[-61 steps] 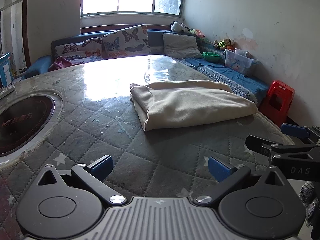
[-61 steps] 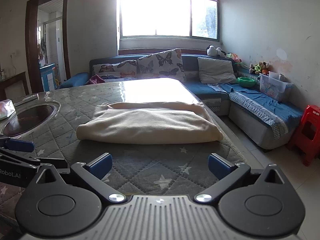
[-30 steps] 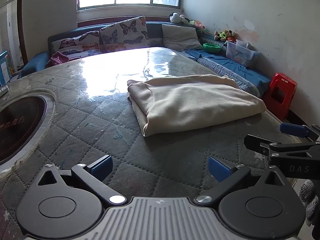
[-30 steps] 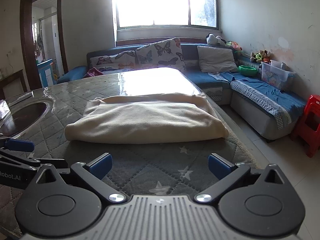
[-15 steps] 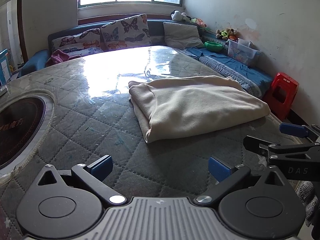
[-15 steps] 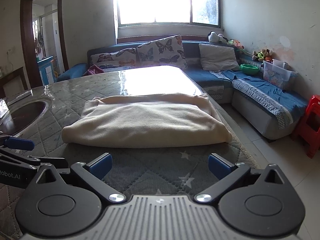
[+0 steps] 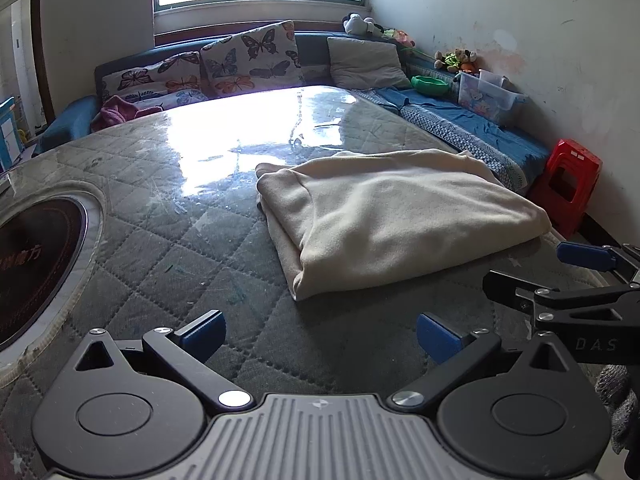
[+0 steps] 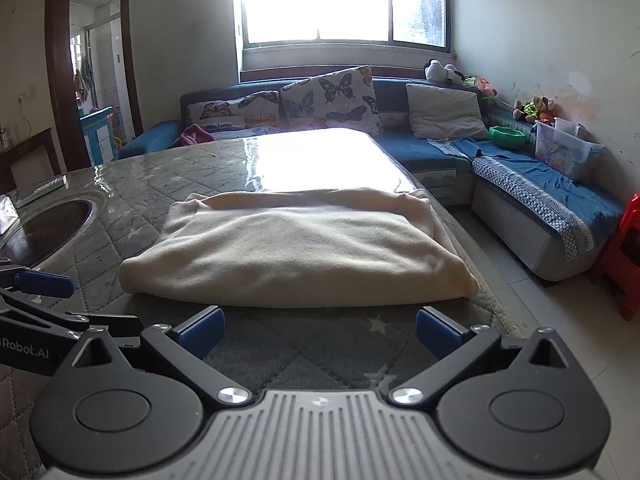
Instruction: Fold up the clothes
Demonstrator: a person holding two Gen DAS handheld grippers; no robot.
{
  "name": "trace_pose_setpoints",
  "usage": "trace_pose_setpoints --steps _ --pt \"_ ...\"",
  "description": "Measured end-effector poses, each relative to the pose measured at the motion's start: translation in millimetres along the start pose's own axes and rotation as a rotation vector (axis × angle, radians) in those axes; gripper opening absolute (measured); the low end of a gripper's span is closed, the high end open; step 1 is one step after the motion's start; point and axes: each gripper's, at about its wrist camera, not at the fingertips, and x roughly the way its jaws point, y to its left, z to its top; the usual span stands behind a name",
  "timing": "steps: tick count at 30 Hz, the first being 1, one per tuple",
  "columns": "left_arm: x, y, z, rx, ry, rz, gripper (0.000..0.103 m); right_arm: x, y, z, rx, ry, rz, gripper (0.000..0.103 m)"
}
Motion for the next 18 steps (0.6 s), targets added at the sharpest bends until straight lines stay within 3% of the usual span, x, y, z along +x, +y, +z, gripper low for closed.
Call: trace_pose_setpoints --steps 18 --pt "14 2 12 0.005 0.027 0.008 0.103 17 -6 10 -0.010 0.028 0.025 0.103"
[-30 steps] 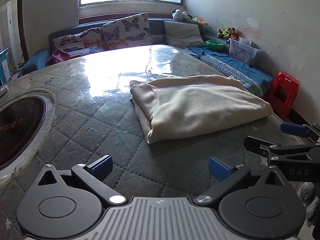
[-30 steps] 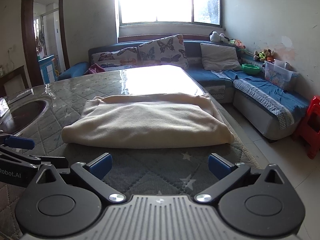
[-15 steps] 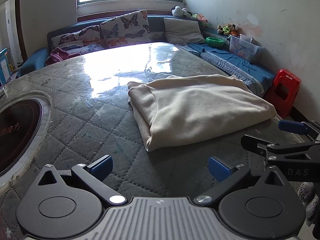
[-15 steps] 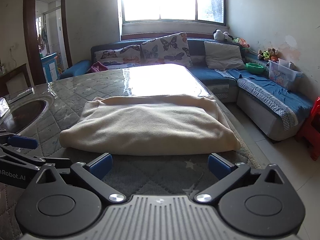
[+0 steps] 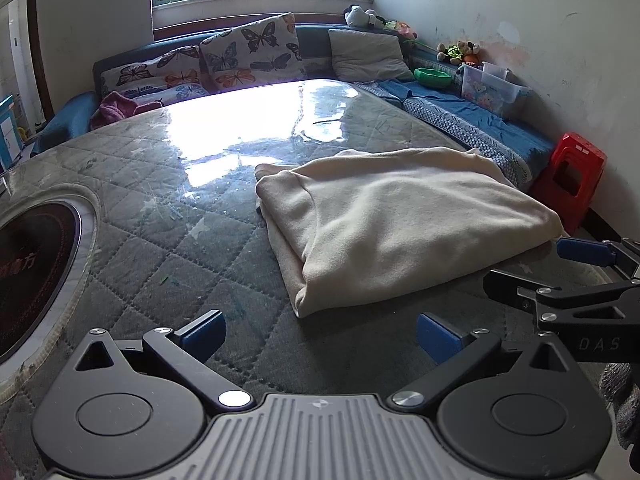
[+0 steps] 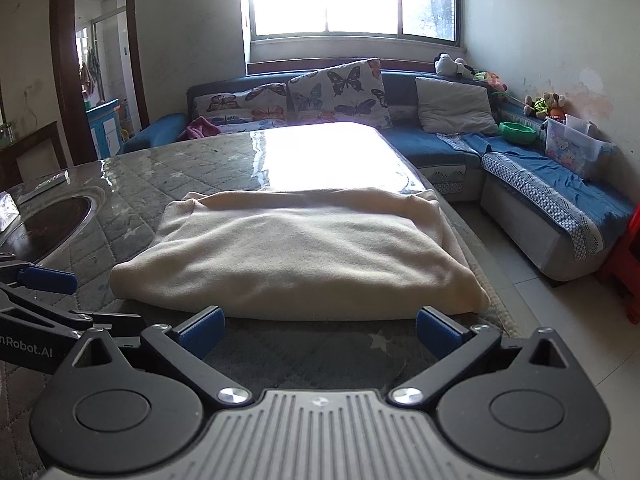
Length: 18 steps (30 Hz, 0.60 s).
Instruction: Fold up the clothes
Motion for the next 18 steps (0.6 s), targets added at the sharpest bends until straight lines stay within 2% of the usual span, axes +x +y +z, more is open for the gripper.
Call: trace_pose_setpoints --steps 18 --pt "11 8 9 -0.010 0.025 0.010 0.103 15 2 9 -0.043 0.021 0.012 0.103"
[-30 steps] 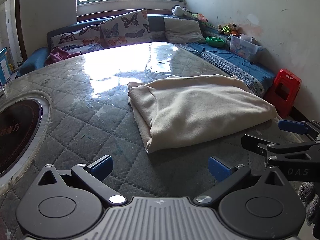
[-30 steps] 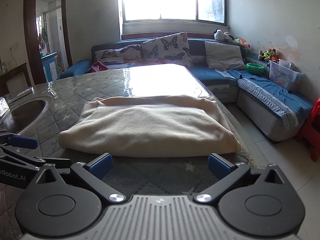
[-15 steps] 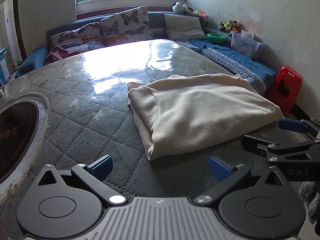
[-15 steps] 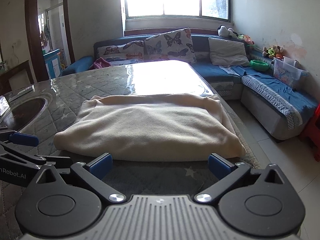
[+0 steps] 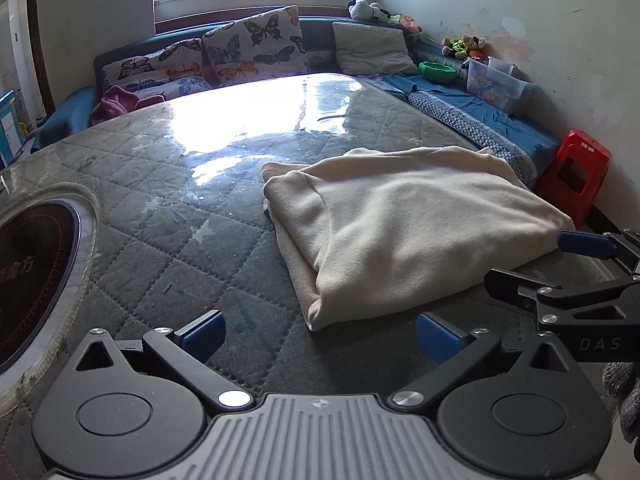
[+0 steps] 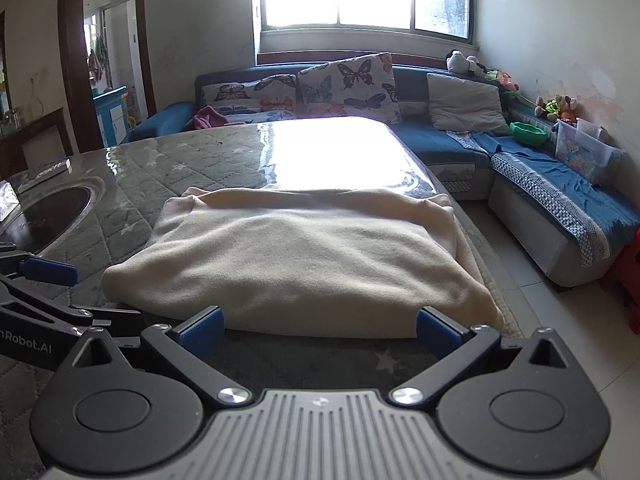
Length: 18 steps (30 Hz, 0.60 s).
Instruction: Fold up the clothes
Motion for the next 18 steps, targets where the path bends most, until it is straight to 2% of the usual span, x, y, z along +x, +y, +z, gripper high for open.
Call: trace_pose_setpoints --steps 10,18 --pt "0 17 6 -0.043 0.007 0.011 0.103 1 7 8 -0.065 -0.005 0.039 0.103" --pt "-2 32 14 -0.074 -0.021 0.039 0.103 6 24 11 -0.170 0.011 0.112 0.102"
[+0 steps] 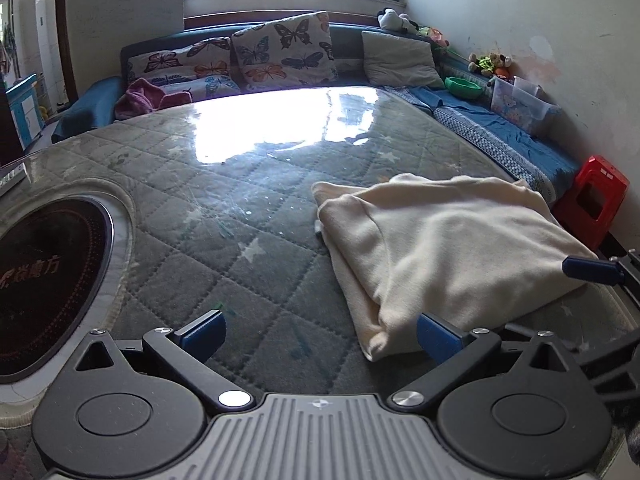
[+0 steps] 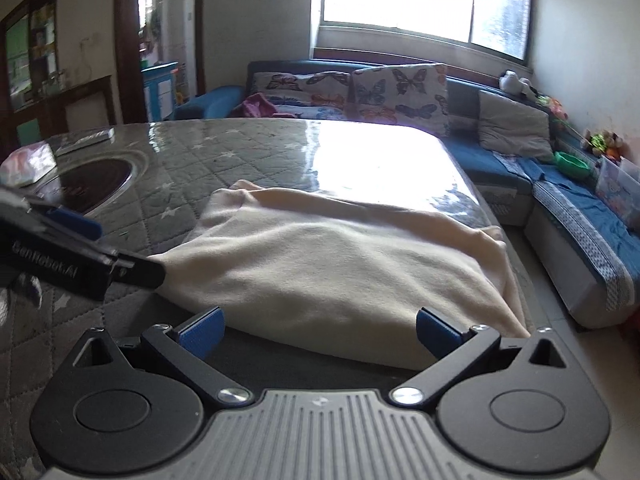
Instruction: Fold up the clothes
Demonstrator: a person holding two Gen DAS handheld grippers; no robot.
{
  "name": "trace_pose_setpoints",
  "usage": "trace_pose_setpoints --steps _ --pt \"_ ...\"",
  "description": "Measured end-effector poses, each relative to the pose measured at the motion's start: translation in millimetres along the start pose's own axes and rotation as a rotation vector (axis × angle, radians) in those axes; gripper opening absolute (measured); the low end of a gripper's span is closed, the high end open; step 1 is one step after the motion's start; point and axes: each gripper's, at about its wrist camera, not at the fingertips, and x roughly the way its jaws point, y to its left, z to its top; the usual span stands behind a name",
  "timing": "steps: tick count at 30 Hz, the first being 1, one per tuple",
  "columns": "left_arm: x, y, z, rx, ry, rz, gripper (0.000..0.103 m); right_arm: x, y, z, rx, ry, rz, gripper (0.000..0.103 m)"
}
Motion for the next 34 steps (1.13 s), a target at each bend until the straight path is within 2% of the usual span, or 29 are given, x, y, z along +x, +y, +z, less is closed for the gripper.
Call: trace_pose_setpoints --steps 10,20,27,34 --pt "4 4 9 -0.023 0.004 0.002 0.103 5 27 9 -0.136 -0.011 0.073 0.094" --pt "7 -2 12 -0.011 0.002 0.001 0.103 8 44 12 -0.191 -0.019 0.124 0.094" --pt "3 -11 11 -0.002 -0.011 -0.010 0.103 1 26 5 -0.069 -0.031 0.055 0.103" --pt "0 -21 9 0.019 -0.025 -0.026 0.103 -5 0 -6 0.066 -0.020 -0.004 0.103"
